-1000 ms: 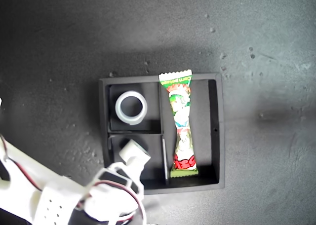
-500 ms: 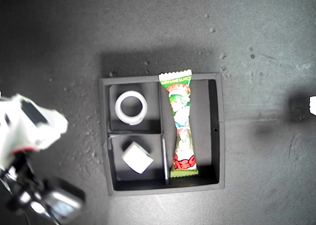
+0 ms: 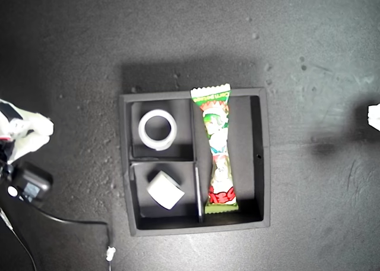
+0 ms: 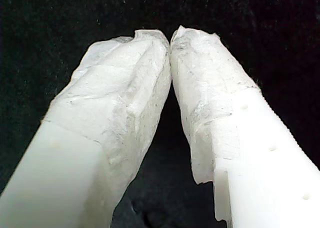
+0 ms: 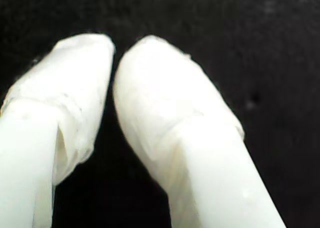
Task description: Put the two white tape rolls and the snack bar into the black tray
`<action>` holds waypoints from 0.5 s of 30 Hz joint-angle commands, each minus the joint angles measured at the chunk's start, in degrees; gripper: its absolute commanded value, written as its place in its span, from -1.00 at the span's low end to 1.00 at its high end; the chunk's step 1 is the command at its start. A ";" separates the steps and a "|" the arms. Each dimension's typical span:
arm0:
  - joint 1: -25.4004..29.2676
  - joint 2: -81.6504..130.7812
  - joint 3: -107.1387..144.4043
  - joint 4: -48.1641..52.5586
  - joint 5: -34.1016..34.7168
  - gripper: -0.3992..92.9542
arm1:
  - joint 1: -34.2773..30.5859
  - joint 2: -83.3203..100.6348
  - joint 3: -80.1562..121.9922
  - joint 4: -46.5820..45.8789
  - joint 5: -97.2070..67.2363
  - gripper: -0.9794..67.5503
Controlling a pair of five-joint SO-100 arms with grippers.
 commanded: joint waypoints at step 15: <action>3.34 9.76 13.62 -4.48 5.45 -0.99 | -6.42 0.26 0.62 8.26 -12.57 -0.97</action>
